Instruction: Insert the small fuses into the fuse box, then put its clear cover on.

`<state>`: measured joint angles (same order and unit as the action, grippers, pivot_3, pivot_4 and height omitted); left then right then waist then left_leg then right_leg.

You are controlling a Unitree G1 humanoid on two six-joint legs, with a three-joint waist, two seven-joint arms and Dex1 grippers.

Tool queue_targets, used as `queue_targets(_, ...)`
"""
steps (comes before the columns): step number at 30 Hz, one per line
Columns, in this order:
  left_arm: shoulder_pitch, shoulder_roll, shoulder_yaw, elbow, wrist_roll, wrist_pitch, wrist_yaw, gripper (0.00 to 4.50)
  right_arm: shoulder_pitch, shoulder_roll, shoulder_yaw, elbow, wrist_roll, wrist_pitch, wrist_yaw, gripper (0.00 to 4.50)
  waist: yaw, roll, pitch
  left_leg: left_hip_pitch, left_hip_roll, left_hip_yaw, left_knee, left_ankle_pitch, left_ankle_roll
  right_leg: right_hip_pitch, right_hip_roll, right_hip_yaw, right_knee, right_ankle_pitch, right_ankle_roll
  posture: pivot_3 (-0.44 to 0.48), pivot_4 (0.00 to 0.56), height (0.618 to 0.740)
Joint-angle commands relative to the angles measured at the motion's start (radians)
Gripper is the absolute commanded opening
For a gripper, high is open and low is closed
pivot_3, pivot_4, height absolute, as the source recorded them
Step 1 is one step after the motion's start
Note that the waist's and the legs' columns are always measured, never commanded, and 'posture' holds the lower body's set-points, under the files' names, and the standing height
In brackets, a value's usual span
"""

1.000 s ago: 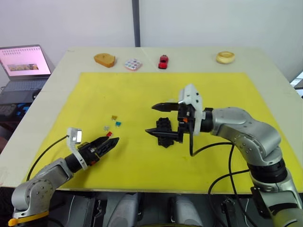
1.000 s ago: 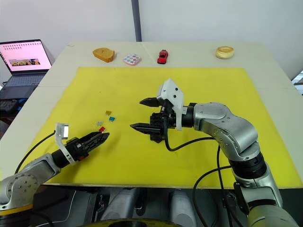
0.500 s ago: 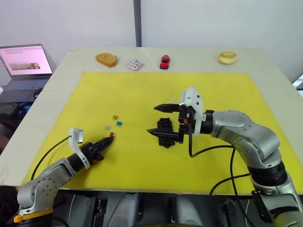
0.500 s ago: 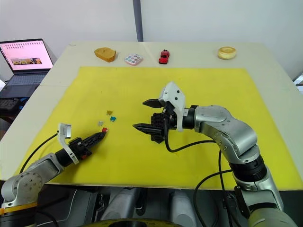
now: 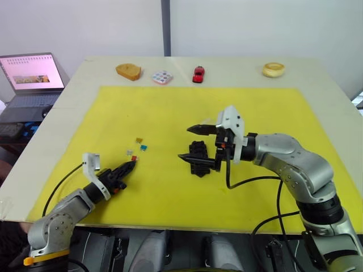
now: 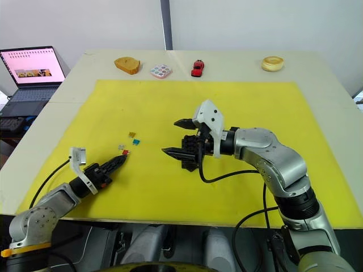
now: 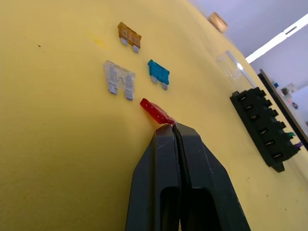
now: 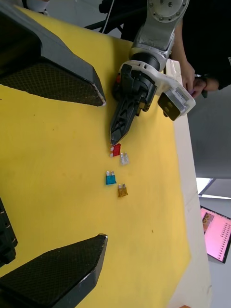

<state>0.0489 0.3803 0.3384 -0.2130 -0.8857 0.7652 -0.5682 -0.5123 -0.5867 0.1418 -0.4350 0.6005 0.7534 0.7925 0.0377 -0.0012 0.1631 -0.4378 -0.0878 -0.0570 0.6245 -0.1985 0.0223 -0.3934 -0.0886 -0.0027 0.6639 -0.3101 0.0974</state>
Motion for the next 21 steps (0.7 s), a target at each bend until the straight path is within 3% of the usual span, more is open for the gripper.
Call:
queue_targets(1, 0.025, 0.001, 0.016, 0.007, 0.002, -0.003, 0.016, 0.03, -0.012, 0.011, -0.011, -0.007, -0.005, -0.026, 0.006, 4.50, -0.001, 0.000, 0.000, 0.000, 0.000, 0.000, 0.000, 0.000, 0.000, 0.000, 0.000, 0.000, 0.000, 0.000, 0.000, 0.000, 0.150, 0.740)
queue_targets(2, 0.029, 0.002, 0.015, 0.004, -0.001, -0.003, 0.016, 0.53, -0.012, 0.011, -0.010, -0.005, -0.006, -0.027, 0.008, 4.50, -0.002, 0.000, 0.000, 0.000, 0.000, 0.000, 0.000, 0.000, 0.000, 0.000, 0.000, 0.000, 0.000, 0.000, 0.000, 0.000, 0.150, 0.740)
queue_targets(3, 0.035, 0.003, 0.011, 0.003, 0.004, -0.006, 0.017, 0.67, -0.014, 0.012, -0.010, -0.003, -0.008, -0.029, 0.009, 4.50, -0.002, 0.000, 0.000, 0.000, 0.000, 0.000, 0.000, 0.000, 0.000, 0.000, 0.000, 0.000, 0.000, 0.000, 0.000, 0.000, 0.150, 0.740)
queue_targets(6, 0.041, -0.003, 0.011, 0.011, 0.011, -0.017, 0.033, 2.12, -0.017, 0.013, -0.011, 0.002, -0.010, -0.030, 0.012, 4.50, -0.003, 0.000, 0.000, 0.000, 0.000, 0.000, -0.001, 0.000, 0.000, 0.000, 0.000, 0.000, 0.000, 0.000, 0.000, 0.000, 0.150, 0.740)
queue_targets(15, 0.016, -0.043, 0.019, 0.042, 0.025, -0.076, 0.071, 2.12, -0.020, 0.019, -0.011, 0.000, -0.012, -0.027, 0.011, 4.50, -0.001, 0.000, 0.000, 0.000, 0.000, 0.000, -0.001, 0.000, 0.000, 0.000, 0.000, 0.000, 0.000, 0.000, 0.000, 0.000, 0.150, 0.740)
queue_targets(21, -0.020, -0.087, 0.070, 0.063, -0.046, -0.047, 0.151, 2.12, -0.021, 0.023, -0.010, -0.004, -0.016, -0.024, 0.012, 4.50, 0.001, 0.001, 0.000, 0.000, 0.000, 0.000, -0.001, 0.000, 0.000, 0.000, 0.000, 0.000, 0.000, 0.000, 0.000, 0.000, 0.150, 0.740)
